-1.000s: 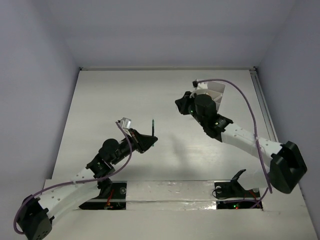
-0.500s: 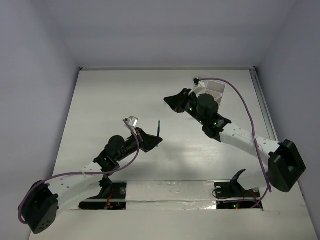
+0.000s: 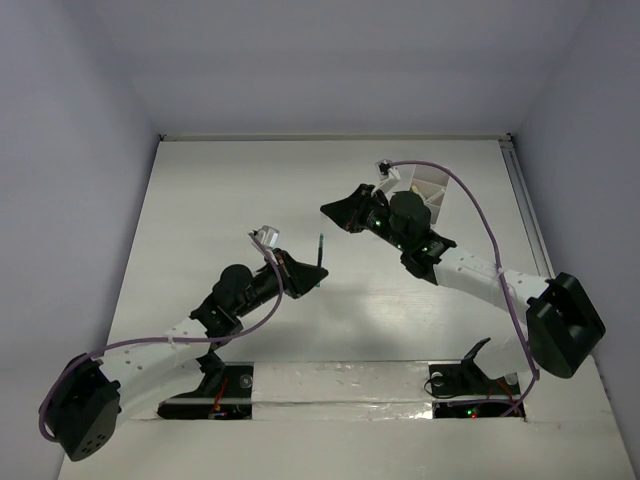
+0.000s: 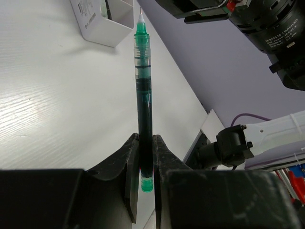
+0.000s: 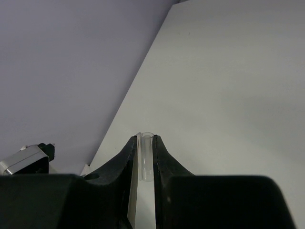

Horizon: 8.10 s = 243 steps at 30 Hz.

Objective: Sort the stationery into containers
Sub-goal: Close the pen cap on the pen, then place the pen in the storage box.

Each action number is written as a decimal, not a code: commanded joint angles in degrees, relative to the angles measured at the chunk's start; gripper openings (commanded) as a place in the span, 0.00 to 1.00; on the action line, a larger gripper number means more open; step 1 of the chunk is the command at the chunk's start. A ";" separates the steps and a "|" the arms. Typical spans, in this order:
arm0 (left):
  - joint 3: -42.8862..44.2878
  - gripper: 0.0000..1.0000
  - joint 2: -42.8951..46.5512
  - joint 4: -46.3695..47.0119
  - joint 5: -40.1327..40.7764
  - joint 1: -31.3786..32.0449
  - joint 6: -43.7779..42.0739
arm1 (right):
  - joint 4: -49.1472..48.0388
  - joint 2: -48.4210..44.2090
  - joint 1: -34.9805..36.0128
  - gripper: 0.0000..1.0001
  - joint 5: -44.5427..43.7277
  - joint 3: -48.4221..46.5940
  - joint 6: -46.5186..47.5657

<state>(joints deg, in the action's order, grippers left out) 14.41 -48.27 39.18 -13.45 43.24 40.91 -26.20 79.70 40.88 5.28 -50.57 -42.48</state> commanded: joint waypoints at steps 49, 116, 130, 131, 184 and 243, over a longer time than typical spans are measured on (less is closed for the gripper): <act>4.39 0.00 -2.97 1.86 1.32 -0.27 -3.03 | -6.94 -2.53 0.16 0.00 5.53 1.44 -1.12; 5.80 0.00 -2.27 2.83 6.07 -0.27 -4.87 | -12.92 -0.42 3.32 0.00 3.77 5.83 -4.36; 8.26 0.00 -1.65 -0.59 7.12 -0.27 -6.89 | -8.26 -0.69 4.38 0.00 2.89 5.13 -1.03; 8.35 0.00 -1.65 -0.77 6.95 -0.27 -6.98 | -6.34 -0.69 4.38 0.00 2.90 4.60 0.02; 16.17 0.00 0.99 -2.70 4.84 -7.03 -10.67 | -2.81 2.92 10.44 0.00 5.98 8.73 -3.14; 6.06 0.00 -3.76 0.29 -6.06 -5.98 -8.12 | 4.14 -1.04 4.91 0.56 -1.24 -2.17 8.11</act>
<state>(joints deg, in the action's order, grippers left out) 20.97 -52.01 35.42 -18.22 37.04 33.47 -21.10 78.98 46.72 4.91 -49.65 -35.57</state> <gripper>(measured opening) 0.084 0.560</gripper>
